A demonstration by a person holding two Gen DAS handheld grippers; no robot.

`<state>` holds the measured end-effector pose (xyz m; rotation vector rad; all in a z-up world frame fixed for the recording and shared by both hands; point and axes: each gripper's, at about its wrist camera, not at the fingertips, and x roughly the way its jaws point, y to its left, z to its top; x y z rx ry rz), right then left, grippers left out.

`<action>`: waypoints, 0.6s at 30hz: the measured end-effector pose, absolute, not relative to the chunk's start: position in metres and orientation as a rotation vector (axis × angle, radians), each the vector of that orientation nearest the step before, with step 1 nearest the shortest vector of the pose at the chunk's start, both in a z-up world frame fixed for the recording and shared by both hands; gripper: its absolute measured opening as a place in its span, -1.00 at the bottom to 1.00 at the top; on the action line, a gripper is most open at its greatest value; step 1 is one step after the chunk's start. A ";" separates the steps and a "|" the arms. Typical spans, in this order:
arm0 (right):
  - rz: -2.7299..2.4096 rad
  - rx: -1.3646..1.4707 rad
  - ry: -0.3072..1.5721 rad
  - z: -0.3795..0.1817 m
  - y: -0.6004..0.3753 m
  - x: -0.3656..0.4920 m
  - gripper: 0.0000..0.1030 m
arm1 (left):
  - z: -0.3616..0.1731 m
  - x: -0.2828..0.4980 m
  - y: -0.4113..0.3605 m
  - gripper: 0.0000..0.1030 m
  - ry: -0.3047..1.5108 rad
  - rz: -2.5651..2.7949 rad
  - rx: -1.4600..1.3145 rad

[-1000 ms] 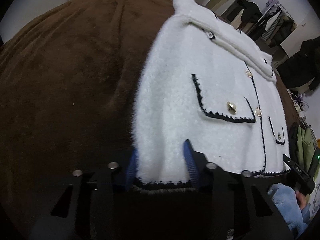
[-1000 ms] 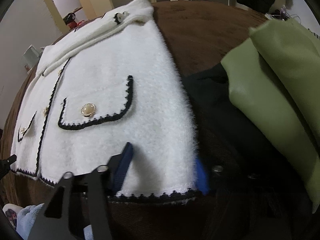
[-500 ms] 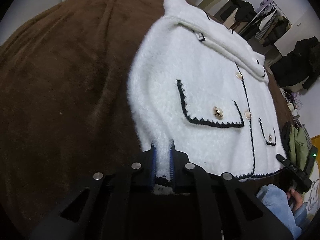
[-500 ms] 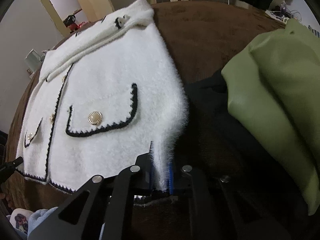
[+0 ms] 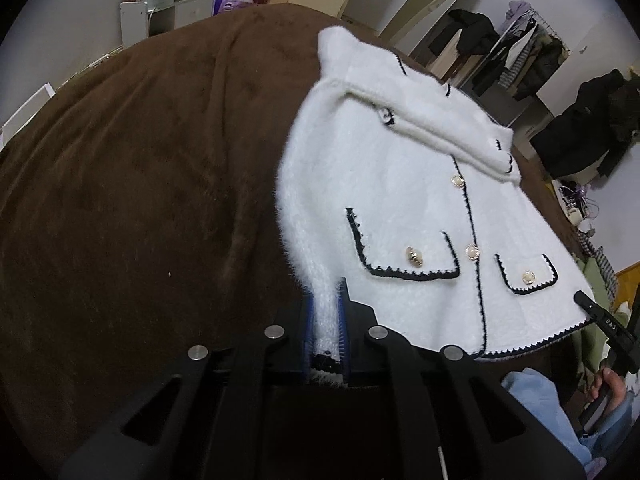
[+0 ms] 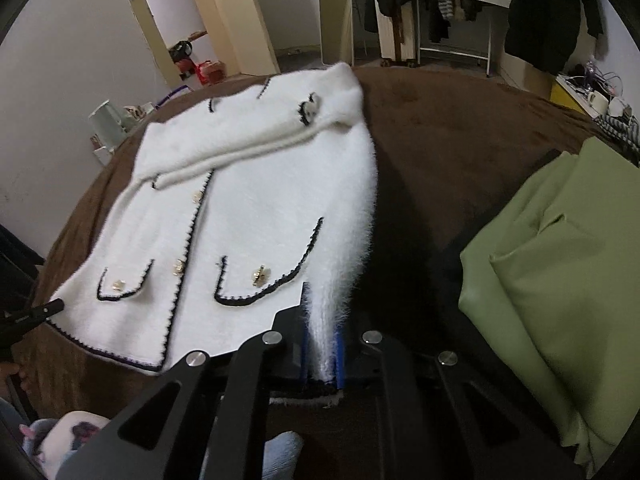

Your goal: Fold large clothes

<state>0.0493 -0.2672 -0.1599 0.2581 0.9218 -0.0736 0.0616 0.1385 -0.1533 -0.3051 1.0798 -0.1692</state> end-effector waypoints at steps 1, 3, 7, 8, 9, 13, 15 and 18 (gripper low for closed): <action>-0.069 0.267 0.918 -0.157 -0.267 0.048 -0.83 | -0.151 0.062 0.138 -0.76 1.076 -0.176 -0.307; -0.061 0.285 0.904 -0.150 -0.267 0.045 -0.83 | -0.143 0.060 0.138 -0.77 1.053 -0.201 -0.321; -0.038 0.301 0.870 -0.135 -0.262 0.040 -0.83 | -0.124 0.056 0.138 -0.77 1.002 -0.221 -0.336; -0.032 0.305 0.860 -0.130 -0.261 0.040 -0.83 | -0.119 0.055 0.138 -0.77 0.988 -0.223 -0.331; -0.021 0.306 0.847 -0.123 -0.258 0.039 -0.83 | -0.111 0.055 0.138 -0.77 0.969 -0.232 -0.336; 0.012 0.283 0.817 -0.100 -0.250 0.036 -0.83 | -0.085 0.054 0.141 -0.78 0.907 -0.243 -0.337; 0.025 0.277 0.818 -0.093 -0.250 0.034 -0.83 | -0.073 0.053 0.143 -0.78 0.878 -0.242 -0.323; 0.038 0.265 0.823 -0.084 -0.250 0.026 -0.83 | -0.059 0.049 0.150 -0.78 0.840 -0.224 -0.327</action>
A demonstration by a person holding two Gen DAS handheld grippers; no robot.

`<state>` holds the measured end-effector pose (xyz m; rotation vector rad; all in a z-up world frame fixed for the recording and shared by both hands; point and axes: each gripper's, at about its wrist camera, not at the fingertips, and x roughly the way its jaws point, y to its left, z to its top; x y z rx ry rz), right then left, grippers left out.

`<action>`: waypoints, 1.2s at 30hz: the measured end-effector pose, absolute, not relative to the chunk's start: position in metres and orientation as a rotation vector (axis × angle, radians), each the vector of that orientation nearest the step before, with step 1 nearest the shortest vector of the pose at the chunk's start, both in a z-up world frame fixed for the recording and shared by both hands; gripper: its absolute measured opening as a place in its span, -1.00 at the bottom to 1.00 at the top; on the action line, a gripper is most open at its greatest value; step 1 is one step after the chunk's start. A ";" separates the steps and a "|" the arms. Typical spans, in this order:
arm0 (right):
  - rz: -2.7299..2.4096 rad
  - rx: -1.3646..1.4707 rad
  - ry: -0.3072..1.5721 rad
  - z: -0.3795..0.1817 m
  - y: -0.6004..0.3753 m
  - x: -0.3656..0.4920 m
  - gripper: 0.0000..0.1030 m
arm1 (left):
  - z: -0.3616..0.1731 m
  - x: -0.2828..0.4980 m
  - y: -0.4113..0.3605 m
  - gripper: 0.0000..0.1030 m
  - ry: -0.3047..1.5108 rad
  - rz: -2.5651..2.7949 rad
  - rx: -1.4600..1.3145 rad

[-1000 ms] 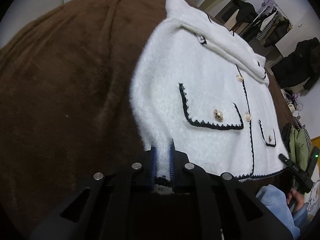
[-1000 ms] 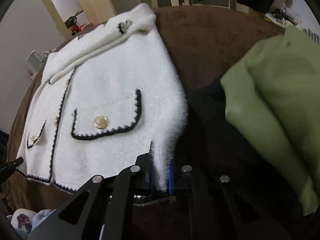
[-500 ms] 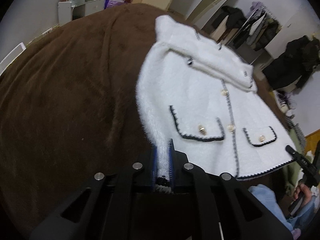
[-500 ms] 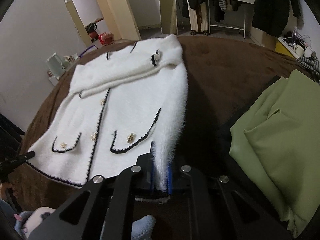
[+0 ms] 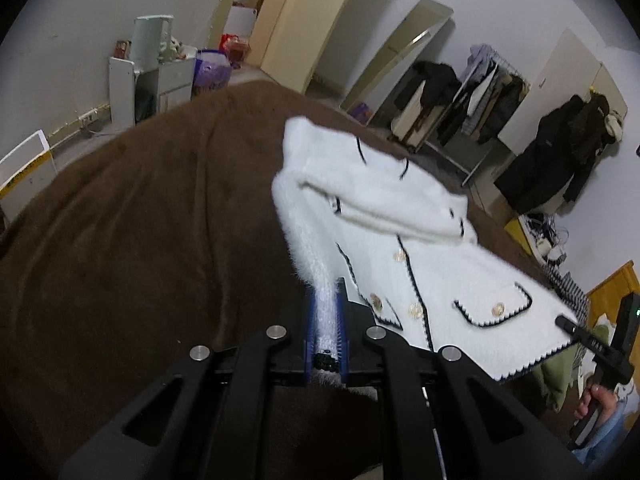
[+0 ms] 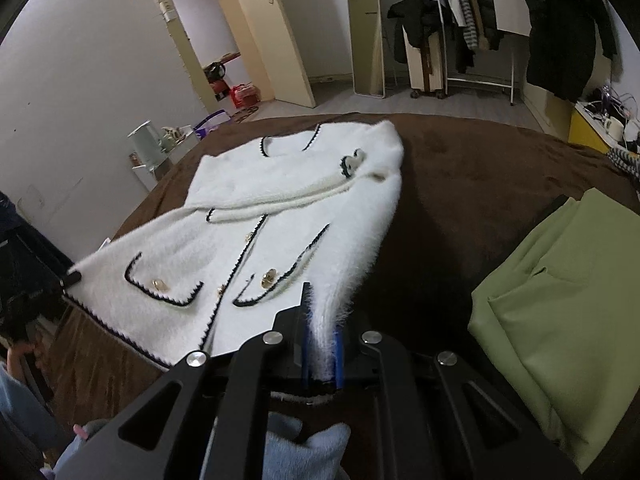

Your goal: Fold large clothes

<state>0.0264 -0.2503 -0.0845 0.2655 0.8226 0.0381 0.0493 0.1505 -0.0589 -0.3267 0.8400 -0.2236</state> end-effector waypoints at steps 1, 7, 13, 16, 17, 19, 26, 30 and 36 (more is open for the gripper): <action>0.041 0.264 0.823 -0.082 -0.250 0.023 -0.83 | -0.054 0.047 0.154 -0.78 0.830 -0.214 -0.327; 0.038 0.293 0.827 -0.075 -0.252 0.002 -0.83 | -0.041 0.023 0.151 -0.79 0.847 -0.245 -0.307; 0.031 0.313 0.827 -0.079 -0.248 -0.001 -0.83 | -0.051 0.018 0.146 -0.79 0.864 -0.253 -0.338; 0.023 0.309 0.802 -0.073 -0.251 0.008 -0.83 | -0.046 0.027 0.147 -0.79 0.833 -0.239 -0.359; 0.020 0.303 0.793 -0.070 -0.251 0.012 -0.83 | -0.041 0.033 0.145 -0.79 0.815 -0.236 -0.353; 0.011 0.291 0.761 -0.063 -0.256 0.026 -0.83 | -0.034 0.045 0.139 -0.79 0.786 -0.239 -0.332; 0.000 0.231 0.697 -0.042 -0.279 0.102 -0.83 | -0.006 0.129 0.128 -0.78 0.675 -0.231 -0.238; -0.018 0.186 0.672 -0.039 -0.291 0.163 -0.83 | -0.008 0.182 0.124 -0.78 0.637 -0.193 -0.216; -0.082 0.200 0.667 -0.065 -0.312 0.257 -0.83 | -0.032 0.273 0.115 -0.78 0.608 -0.097 -0.193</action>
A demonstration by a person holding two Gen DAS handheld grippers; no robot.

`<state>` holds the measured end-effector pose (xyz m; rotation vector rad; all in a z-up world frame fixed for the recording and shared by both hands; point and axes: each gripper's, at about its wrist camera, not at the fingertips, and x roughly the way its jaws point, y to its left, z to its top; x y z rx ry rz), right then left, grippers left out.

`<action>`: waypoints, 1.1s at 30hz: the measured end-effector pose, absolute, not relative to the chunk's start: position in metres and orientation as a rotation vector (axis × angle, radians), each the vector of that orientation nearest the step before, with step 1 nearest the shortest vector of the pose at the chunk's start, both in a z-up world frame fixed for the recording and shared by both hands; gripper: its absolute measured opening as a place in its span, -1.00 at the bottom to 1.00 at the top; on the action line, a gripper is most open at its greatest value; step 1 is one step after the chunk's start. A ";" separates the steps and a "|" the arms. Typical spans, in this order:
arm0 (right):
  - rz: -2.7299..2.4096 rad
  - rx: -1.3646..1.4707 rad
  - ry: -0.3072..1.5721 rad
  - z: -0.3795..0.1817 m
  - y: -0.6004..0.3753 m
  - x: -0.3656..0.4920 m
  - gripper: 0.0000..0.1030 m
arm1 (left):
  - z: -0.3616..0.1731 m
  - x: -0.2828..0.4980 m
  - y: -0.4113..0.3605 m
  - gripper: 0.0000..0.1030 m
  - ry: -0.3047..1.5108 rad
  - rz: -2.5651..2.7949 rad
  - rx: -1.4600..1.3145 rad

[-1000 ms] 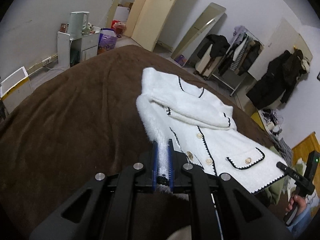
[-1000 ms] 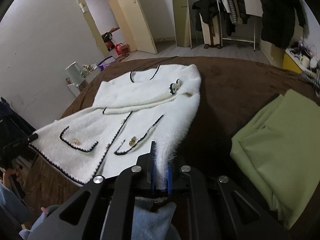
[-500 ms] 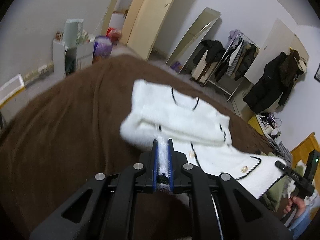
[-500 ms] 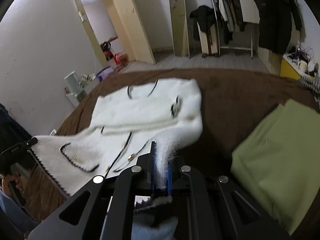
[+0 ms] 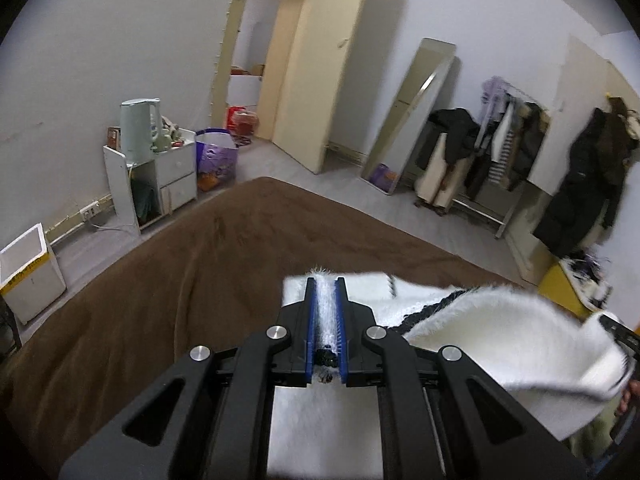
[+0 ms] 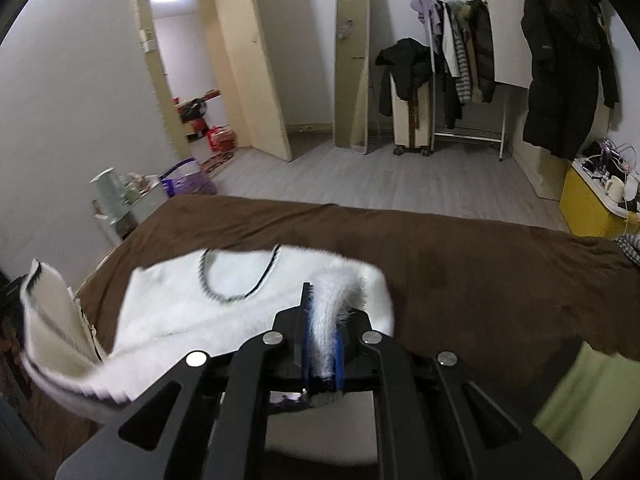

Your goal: Fold large clothes

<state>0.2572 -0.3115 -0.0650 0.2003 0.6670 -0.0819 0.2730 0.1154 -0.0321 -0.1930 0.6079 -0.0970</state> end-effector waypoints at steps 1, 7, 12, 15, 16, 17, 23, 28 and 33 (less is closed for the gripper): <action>-0.096 0.204 0.668 -0.072 -0.315 0.271 -0.83 | -0.038 0.289 0.114 -0.78 0.607 -0.085 -0.191; -0.177 0.256 0.692 -0.131 -0.349 0.358 -0.83 | -0.104 0.394 0.111 -0.77 0.671 -0.059 -0.141; -0.209 0.212 0.829 -0.197 -0.357 0.415 -0.82 | -0.161 0.445 0.099 -0.77 0.772 -0.043 -0.096; -0.207 0.193 0.866 -0.212 -0.355 0.427 -0.82 | -0.167 0.452 0.100 -0.76 0.794 -0.047 -0.106; -0.203 0.194 0.873 -0.214 -0.356 0.429 -0.81 | -0.168 0.455 0.101 -0.76 0.806 -0.050 -0.109; -0.202 0.196 0.879 -0.215 -0.355 0.430 -0.81 | -0.170 0.457 0.103 -0.75 0.818 -0.052 -0.117; -0.198 0.224 0.915 -0.222 -0.357 0.436 -0.73 | -0.172 0.465 0.098 -0.62 0.862 -0.055 -0.081; -0.153 0.336 0.914 -0.211 -0.368 0.438 0.14 | -0.156 0.468 0.110 0.78 0.842 0.022 -0.078; -0.250 0.270 0.798 -0.170 -0.370 0.430 0.85 | -0.132 0.465 0.127 0.87 0.842 0.059 -0.122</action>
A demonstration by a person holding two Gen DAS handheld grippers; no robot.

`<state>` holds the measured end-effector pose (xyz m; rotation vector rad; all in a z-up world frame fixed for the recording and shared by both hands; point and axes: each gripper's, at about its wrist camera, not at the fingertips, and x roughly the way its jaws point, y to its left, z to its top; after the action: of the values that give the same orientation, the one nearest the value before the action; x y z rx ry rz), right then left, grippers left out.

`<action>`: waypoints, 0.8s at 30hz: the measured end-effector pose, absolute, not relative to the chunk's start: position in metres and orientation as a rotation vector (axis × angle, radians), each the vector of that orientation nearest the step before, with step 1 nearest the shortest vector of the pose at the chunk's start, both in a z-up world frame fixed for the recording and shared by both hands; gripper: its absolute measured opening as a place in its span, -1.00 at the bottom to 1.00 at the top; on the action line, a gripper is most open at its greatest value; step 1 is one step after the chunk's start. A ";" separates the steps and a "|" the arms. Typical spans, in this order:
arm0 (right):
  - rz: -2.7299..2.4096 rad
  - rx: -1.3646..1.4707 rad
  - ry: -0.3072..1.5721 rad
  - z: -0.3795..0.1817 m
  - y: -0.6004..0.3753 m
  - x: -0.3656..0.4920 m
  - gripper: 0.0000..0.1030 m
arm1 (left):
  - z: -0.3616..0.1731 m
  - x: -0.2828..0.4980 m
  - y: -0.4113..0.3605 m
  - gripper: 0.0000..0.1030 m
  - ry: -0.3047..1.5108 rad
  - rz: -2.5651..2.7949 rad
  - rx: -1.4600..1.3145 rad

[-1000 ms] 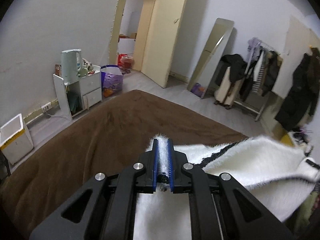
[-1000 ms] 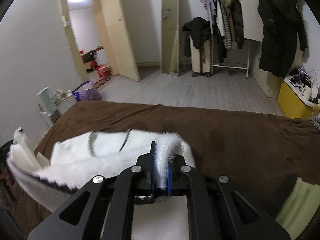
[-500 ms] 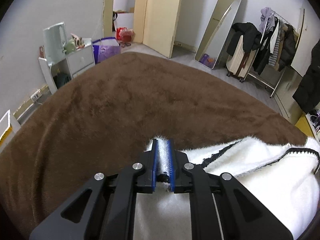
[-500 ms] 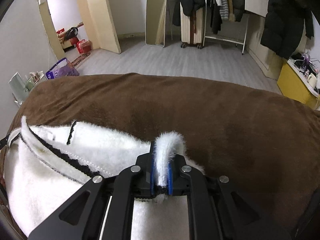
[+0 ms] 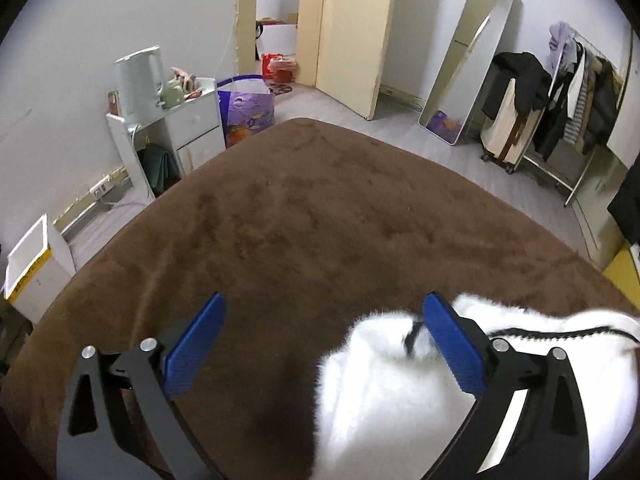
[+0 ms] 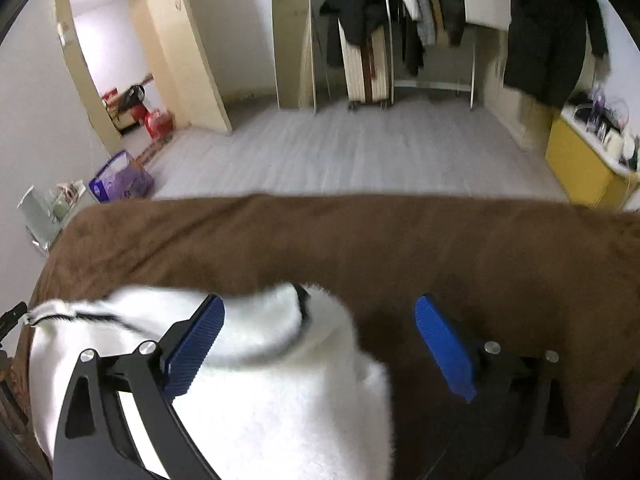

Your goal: Fold large clothes

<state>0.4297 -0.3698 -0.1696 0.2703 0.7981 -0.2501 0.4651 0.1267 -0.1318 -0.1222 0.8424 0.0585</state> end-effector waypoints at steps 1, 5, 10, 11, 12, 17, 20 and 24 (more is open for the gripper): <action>-0.242 0.270 0.797 -0.164 -0.369 0.429 0.85 | -0.129 0.463 0.127 0.87 0.851 0.056 -0.123; -0.186 0.196 0.812 -0.157 -0.343 0.425 0.85 | -0.127 0.447 0.109 0.87 0.869 0.021 -0.083; -0.039 0.021 0.888 -0.174 -0.275 0.420 0.85 | -0.142 0.431 0.071 0.87 0.910 -0.062 -0.007; -0.028 0.009 0.891 -0.178 -0.269 0.417 0.85 | -0.145 0.430 0.064 0.87 0.920 -0.076 0.002; -0.006 -0.004 0.905 -0.185 -0.258 0.417 0.85 | -0.151 0.428 0.055 0.87 0.939 -0.100 0.013; 0.012 0.018 1.007 -0.219 -0.237 0.429 0.85 | -0.172 0.423 0.026 0.87 0.992 -0.136 0.089; -0.059 -0.022 1.040 -0.233 -0.233 0.437 0.84 | -0.178 0.426 0.019 0.88 0.993 -0.124 0.141; -0.182 -0.007 1.065 -0.247 -0.246 0.448 0.84 | -0.188 0.434 0.022 0.90 0.990 -0.110 0.139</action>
<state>0.4478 -0.2460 -0.2469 -0.0075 1.0653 -0.1824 0.4339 0.0223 -0.1883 0.1394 0.9899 -0.1095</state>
